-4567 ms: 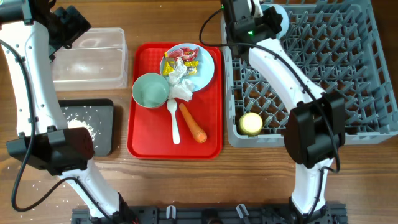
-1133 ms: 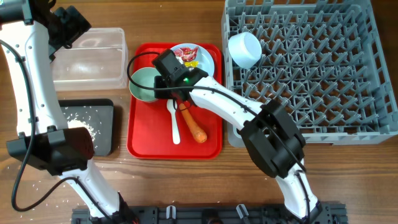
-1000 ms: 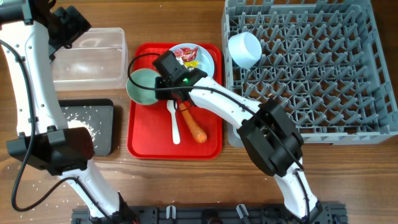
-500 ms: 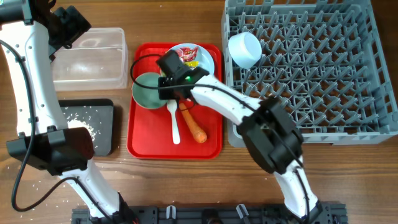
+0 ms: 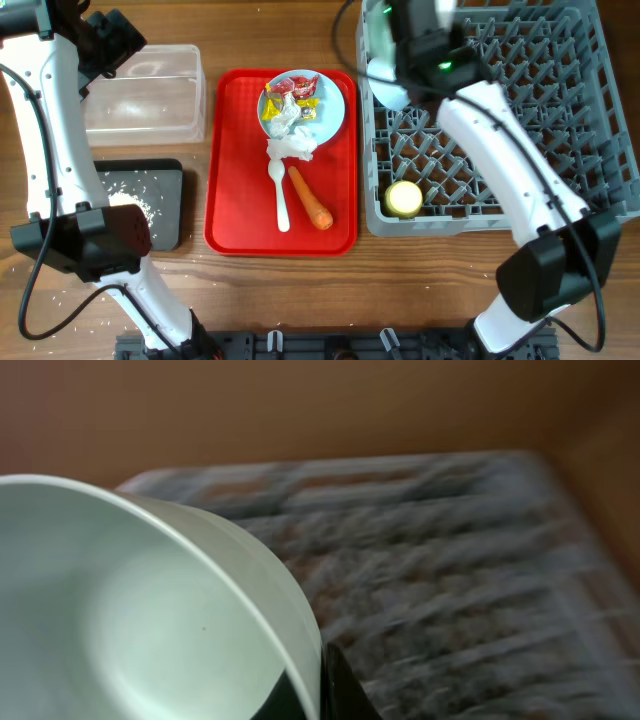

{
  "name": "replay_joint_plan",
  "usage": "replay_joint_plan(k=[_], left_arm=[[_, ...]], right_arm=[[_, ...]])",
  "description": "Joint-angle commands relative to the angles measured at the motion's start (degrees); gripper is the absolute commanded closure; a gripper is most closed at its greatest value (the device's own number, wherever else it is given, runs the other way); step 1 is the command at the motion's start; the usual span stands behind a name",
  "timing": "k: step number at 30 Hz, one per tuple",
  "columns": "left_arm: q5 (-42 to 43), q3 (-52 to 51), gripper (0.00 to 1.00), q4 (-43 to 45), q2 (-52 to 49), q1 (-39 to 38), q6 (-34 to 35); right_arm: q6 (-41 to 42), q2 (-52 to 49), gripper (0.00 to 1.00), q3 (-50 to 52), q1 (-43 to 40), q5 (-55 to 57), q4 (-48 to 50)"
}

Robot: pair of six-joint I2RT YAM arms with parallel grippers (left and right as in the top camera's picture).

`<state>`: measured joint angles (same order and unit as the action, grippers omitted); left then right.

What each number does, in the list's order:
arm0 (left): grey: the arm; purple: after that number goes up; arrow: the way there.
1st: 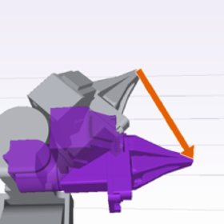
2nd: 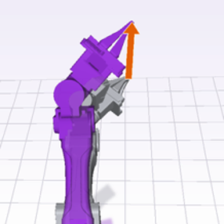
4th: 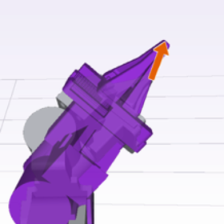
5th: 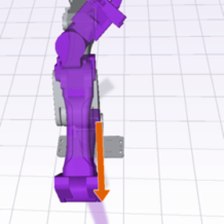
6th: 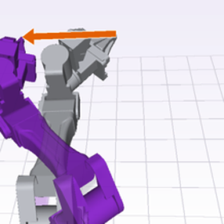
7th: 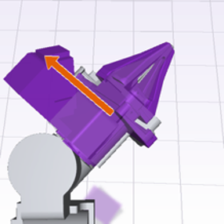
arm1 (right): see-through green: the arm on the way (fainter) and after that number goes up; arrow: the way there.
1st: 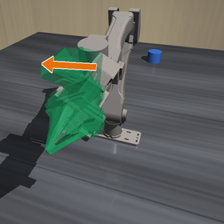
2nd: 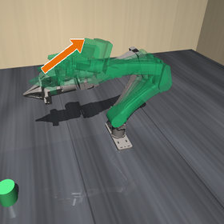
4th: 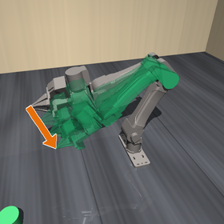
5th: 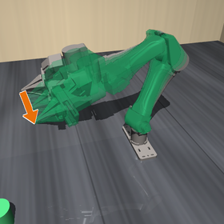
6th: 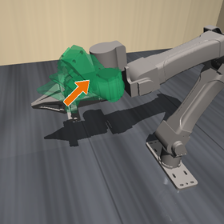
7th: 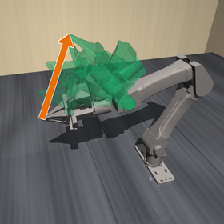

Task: Sort waste into correct bins and load items into the dishwasher rack
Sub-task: 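Carry the green bowl into the rack and lower it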

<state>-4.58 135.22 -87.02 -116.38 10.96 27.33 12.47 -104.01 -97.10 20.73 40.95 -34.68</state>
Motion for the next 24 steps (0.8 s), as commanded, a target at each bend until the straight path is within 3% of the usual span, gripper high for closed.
replay_joint_plan(k=[1,3,7,10,14,19,24], left_arm=[[0.1,-0.3,0.00,-0.1,-0.7,0.1,0.1],[0.1,-0.3,0.00,-0.1,-0.7,0.1,0.1],[0.0,-0.3,0.00,-0.1,-0.7,0.1,0.1],[0.1,-0.3,0.00,-0.1,-0.7,0.1,0.1],[0.0,-0.3,0.00,-0.1,-0.7,0.1,0.1],[0.1,-0.3,0.00,-0.1,-0.7,0.1,0.1],[0.0,-0.3,0.00,-0.1,-0.7,0.1,0.1]], right_arm=[[-9.0,1.2,0.96,-0.8,-6.3,13.4,4.9],[-13.9,-0.6,0.96,-0.8,-11.5,16.1,10.3],[-41.2,-10.1,0.96,-0.8,-17.6,25.7,31.0],[-58.3,-14.5,0.96,-0.8,-18.2,22.5,39.8],[-60.0,-15.5,0.96,-0.8,-18.0,19.7,36.6],[-51.9,-15.7,0.96,-0.7,-17.9,16.1,22.4],[-44.6,-15.8,0.96,-0.5,-15.2,15.5,18.9]])
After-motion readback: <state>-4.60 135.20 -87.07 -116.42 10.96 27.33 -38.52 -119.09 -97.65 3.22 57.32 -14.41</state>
